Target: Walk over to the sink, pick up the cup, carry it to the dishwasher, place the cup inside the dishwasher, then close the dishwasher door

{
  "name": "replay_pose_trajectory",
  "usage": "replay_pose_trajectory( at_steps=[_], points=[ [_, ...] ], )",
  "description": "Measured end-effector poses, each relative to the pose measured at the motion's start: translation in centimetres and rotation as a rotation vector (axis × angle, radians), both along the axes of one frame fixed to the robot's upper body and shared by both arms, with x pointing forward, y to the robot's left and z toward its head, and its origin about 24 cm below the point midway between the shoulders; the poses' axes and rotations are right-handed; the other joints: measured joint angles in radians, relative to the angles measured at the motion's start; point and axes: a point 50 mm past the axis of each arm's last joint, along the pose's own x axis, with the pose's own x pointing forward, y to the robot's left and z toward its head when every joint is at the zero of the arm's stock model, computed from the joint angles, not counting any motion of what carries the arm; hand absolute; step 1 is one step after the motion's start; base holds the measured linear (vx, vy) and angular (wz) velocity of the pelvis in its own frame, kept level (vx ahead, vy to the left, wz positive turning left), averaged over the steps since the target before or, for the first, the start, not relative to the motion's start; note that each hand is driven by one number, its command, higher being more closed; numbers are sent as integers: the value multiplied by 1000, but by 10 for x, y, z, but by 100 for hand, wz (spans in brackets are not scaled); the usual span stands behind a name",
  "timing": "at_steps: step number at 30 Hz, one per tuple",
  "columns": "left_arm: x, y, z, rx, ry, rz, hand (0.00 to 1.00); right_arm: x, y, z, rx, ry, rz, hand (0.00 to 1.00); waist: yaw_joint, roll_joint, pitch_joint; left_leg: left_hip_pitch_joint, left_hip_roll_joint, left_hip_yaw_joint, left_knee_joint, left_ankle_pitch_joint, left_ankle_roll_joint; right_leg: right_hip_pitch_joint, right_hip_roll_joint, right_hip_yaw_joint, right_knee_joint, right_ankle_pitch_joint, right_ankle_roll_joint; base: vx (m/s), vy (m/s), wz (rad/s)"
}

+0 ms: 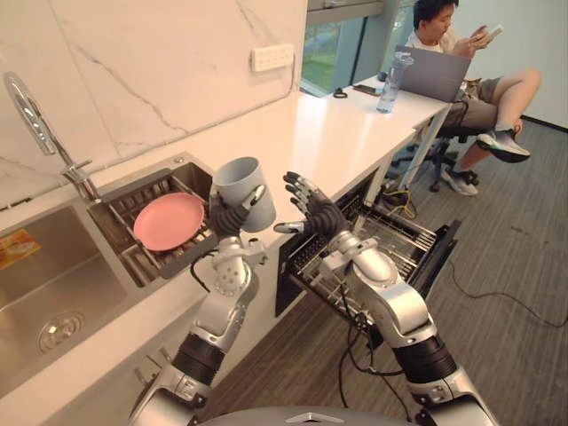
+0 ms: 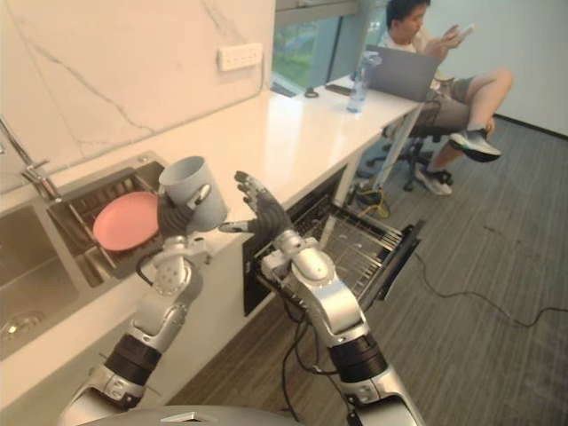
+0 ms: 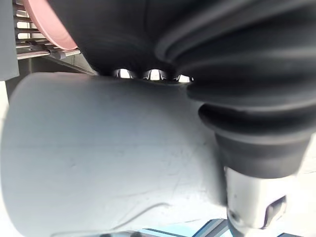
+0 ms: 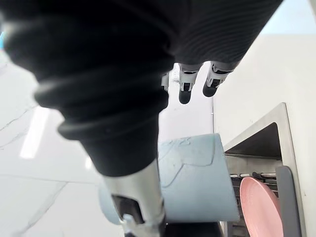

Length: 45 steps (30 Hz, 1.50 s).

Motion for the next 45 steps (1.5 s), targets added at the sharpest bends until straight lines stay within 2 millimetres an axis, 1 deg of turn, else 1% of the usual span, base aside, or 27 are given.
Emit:
replay_pose_trajectory(
  at_steps=[4,5,10,13,16,19,24,26,29,30,40,45],
  points=[
    [-1,-6,1,8,-2,-25,100,10,6,-3,-12,31,-26,0,7,2,-1,0,0,-8,0,4,0,5,-1,-11,0,0,0,-10,-4,6],
    [-1,-8,1,5,0,-30,100,11,11,-3,-23,36,-18,0,12,2,-1,0,0,-12,0,5,-1,7,-1,-16,-1,0,0,-11,-7,8],
    [-2,-14,3,4,-6,-51,100,13,16,-5,-46,48,-13,0,30,3,-2,0,0,-23,0,6,0,14,-2,-25,-2,0,0,-6,-3,6],
    [-2,-16,4,3,-5,-57,100,17,24,-3,-77,48,1,0,29,3,-2,-2,0,-29,0,7,-1,17,-2,-33,-2,0,-1,-12,-2,6],
    [-2,-17,4,4,-5,-59,100,19,27,-1,-98,36,-1,0,36,3,-2,-2,1,-33,0,8,-3,21,-2,-39,-3,0,-1,-4,-5,6],
    [-3,-19,3,9,0,-69,100,22,29,-4,-99,56,-14,0,41,3,-2,-3,0,-34,0,8,-3,21,-2,-40,-4,0,-1,0,0,0],
    [-3,-20,3,10,3,-68,100,24,31,-3,-111,58,-11,0,41,3,-2,-3,0,-38,0,10,-1,24,-2,-44,-8,1,-2,2,0,1],
    [-3,-19,2,9,8,-57,100,27,36,-2,-129,55,-6,0,40,3,-2,-3,1,-39,0,12,-1,26,-1,-45,-9,1,-2,0,0,0],
    [-4,-19,2,9,10,-52,100,27,37,-2,-139,49,-10,0,46,3,-2,-3,0,-42,0,12,-1,28,-1,-48,-11,1,-2,5,-2,2],
    [-4,-19,2,10,11,-51,100,27,37,-2,-144,48,-12,100,48,3,-2,-3,0,-42,0,12,-1,28,-1,-48,-11,1,-2,0,0,0],
    [-4,-18,1,41,14,-9,100,25,43,-3,-168,48,-12,100,51,3,-2,-3,0,-46,0,11,-3,30,-1,-50,-10,1,-2,0,0,0],
    [-4,-17,1,51,8,-2,100,24,46,-4,-136,54,-28,100,51,3,-2,-3,0,-48,0,9,-7,30,-1,-53,-10,1,-2,0,0,0]
  ],
)
